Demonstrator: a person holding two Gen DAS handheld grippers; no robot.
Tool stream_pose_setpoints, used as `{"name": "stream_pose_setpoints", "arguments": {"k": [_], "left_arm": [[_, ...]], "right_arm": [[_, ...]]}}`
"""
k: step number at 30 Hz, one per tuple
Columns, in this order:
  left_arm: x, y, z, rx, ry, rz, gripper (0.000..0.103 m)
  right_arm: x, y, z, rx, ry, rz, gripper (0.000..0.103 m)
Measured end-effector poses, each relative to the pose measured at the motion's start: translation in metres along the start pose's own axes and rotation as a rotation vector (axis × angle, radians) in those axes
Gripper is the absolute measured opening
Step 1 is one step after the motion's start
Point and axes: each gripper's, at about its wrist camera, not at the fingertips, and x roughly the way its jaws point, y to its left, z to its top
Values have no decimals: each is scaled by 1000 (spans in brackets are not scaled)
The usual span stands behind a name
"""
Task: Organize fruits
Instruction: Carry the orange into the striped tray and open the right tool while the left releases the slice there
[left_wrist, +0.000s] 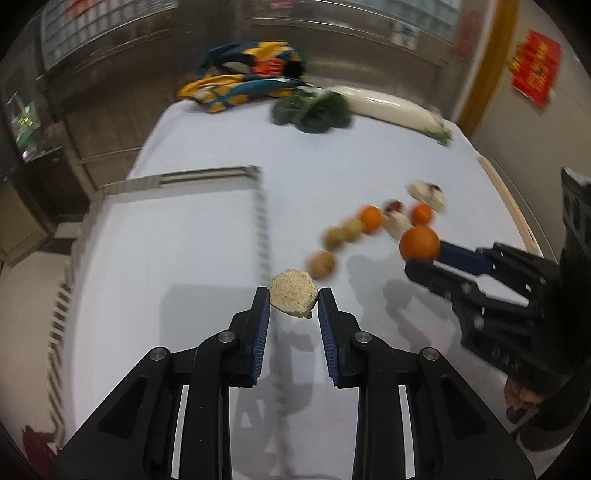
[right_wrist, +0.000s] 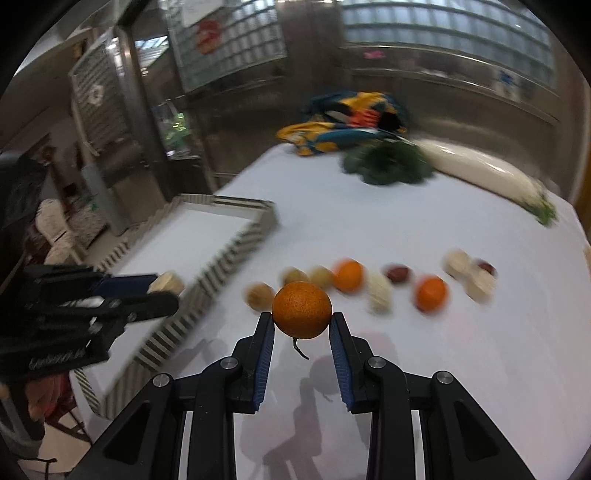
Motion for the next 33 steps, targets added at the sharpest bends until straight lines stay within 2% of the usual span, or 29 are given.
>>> {"name": "stream_pose_setpoints", "arguments": {"k": [9, 16, 21, 26, 28, 33], "left_arm": [[21, 73, 24, -110, 32, 132, 26], [58, 115, 40, -195, 85, 169, 26], [81, 132, 47, -232, 115, 197, 26], [92, 138, 45, -234, 129, 216, 26], [95, 138, 44, -235, 137, 221, 26], [94, 137, 40, -239, 140, 217, 26]], "right_arm": [[59, 49, 47, -97, 37, 99, 30], [116, 74, 75, -150, 89, 130, 30], [151, 88, 87, -189, 142, 105, 30], [172, 90, 85, -223, 193, 87, 30], [172, 92, 84, -240, 183, 67, 30], [171, 93, 81, -241, 200, 84, 31]]}}
